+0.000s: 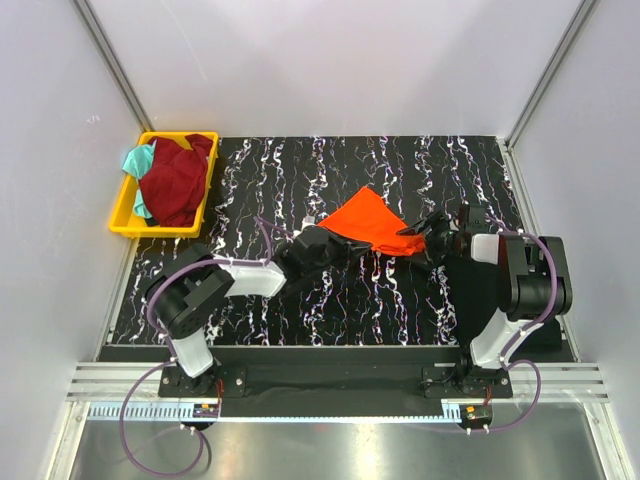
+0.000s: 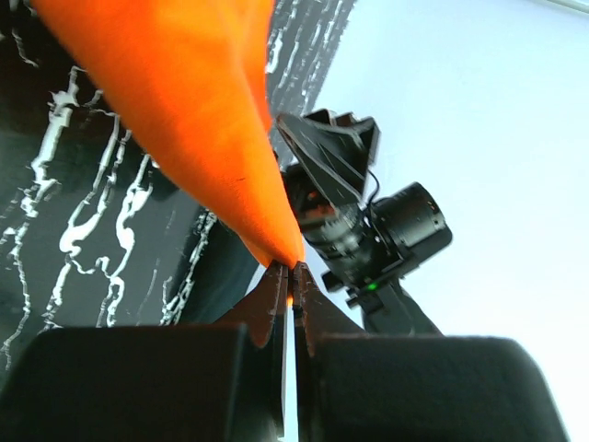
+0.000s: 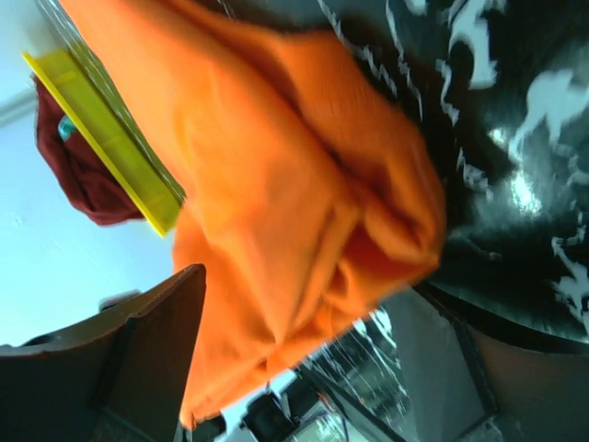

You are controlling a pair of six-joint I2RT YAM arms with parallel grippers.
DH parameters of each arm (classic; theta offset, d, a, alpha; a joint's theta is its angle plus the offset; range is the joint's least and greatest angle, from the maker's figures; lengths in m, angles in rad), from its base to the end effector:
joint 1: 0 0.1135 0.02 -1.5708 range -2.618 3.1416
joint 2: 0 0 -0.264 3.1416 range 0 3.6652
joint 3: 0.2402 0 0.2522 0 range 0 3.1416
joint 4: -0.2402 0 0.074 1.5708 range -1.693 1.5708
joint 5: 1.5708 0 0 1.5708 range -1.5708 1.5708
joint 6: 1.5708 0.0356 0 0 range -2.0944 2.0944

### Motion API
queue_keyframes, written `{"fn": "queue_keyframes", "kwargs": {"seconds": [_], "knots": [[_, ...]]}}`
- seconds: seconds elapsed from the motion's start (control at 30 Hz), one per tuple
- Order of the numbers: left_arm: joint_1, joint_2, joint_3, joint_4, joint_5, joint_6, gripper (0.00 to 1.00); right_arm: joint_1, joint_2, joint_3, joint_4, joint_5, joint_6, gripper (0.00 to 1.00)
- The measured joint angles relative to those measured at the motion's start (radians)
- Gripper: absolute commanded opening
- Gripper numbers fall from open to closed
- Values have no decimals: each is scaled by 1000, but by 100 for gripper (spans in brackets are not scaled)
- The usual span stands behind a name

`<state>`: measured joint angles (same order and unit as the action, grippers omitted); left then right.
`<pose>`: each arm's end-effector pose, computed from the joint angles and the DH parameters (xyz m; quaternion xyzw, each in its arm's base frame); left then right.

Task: Fold and stack the t-shirts
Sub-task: Fold the tshirt, then neatly place the folded tshirt to the corner

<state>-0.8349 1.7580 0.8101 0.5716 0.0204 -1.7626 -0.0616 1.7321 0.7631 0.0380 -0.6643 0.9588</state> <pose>0.2429 -0.2693 0.1687 -0.3648 0.7420 -0.5439 0.1430 0.3122 0.0027 0.1243 0.3488 0.8332 0.4078 0.1336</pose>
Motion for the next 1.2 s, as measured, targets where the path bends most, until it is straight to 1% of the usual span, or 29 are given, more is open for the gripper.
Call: {"fn": "queue_keyframes", "kwargs": {"seconds": [0.17,0.23,0.27,0.3,0.33,0.37,0.4,0.43,0.47,0.5,0.53,0.57,0.6,0.67,0.73,0.8,0.93,1.0,1.13,1.2], "knots": [[0,-21,-19,-2,3,0,0,0,38,2,79,19,51,70],[0,-26,-31,-3,4,0,0,0,51,2,106,28,65,63],[0,-29,-36,-6,5,0,0,1,54,2,115,35,71,57],[0,-32,-40,-9,7,0,1,1,59,2,125,44,74,51],[0,-34,-44,-10,11,2,1,3,64,3,133,53,75,32],[0,-36,-48,-10,15,5,2,5,69,4,138,59,68,20],[0,-37,-50,-10,22,10,9,6,71,7,139,64,66,3],[0,-37,-52,-11,28,18,12,9,72,14,135,71,56,0],[0,-40,-55,-15,32,23,14,13,72,27,119,77,45,0],[0,-51,-66,-28,39,35,19,18,72,43,102,83,30,0],[0,-65,-75,-41,42,42,21,23,71,59,88,93,12,0],[0,-88,-87,-62,47,58,28,26,64,73,70,108,-9,0],[0,-115,-100,-86,51,77,37,29,48,82,48,125,-29,0],[4,-182,-110,-172,65,134,40,33,-6,94,-17,169,-71,0],[11,-239,-103,-261,98,220,41,34,-64,116,-100,213,-107,0],[16,-275,-77,-362,137,341,41,34,-121,157,-186,266,-141,0],[19,-313,-5,-545,219,592,40,34,-196,224,-308,372,-167,0],[19,-337,12,-611,259,692,40,34,-220,265,-389,440,-170,0],[19,-431,14,-737,315,851,41,34,-271,331,-526,581,-166,0],[24,-488,3,-763,333,903,41,34,-294,364,-593,654,-161,0]]}}
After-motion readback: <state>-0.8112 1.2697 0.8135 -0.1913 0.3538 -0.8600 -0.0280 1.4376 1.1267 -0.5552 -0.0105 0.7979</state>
